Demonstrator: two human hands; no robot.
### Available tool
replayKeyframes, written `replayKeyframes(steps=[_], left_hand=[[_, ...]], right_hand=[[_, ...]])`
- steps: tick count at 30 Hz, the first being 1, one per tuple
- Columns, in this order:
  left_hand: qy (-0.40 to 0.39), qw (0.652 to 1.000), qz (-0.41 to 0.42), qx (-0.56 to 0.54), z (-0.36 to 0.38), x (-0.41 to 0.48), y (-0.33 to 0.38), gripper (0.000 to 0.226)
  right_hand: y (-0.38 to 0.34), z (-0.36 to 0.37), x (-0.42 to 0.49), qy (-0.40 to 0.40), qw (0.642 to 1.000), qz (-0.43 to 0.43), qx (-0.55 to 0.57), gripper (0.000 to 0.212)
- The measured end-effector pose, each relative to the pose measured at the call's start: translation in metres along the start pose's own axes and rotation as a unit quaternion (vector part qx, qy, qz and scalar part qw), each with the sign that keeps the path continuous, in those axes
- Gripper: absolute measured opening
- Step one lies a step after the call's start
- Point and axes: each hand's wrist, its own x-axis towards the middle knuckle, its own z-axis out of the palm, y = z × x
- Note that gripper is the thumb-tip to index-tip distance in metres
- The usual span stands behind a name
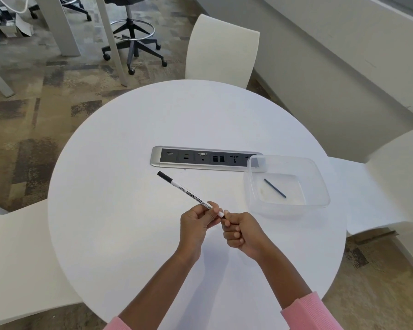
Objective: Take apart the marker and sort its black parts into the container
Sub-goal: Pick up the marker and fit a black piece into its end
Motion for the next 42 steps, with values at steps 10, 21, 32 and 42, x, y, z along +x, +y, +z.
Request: replayKeyframes(steps=[10,21,32,42], left_hand=[[0.060,0.996,-0.042,-0.054,-0.002,0.003,-0.001,0.014],[0.076,0.993,-0.049,-0.072,0.001,0.003,-0.001,0.013],[0.066,0.994,-0.048,-0.072,-0.002,0.002,-0.002,0.014],[0.029,0.998,-0.036,-0.047,-0.006,-0.001,-0.004,0.015]], right_hand=[[0.020,0.001,0.001,0.178,0.912,-0.229,-0.289,0.032],[0.027,0.003,0.001,0.219,0.711,-0.389,-0.544,0.018],[0.013,0.008,0.003,0.166,0.883,-0.284,-0.335,0.030],[0.003,0.001,0.004,0.045,0.990,-0.055,-0.123,0.037]])
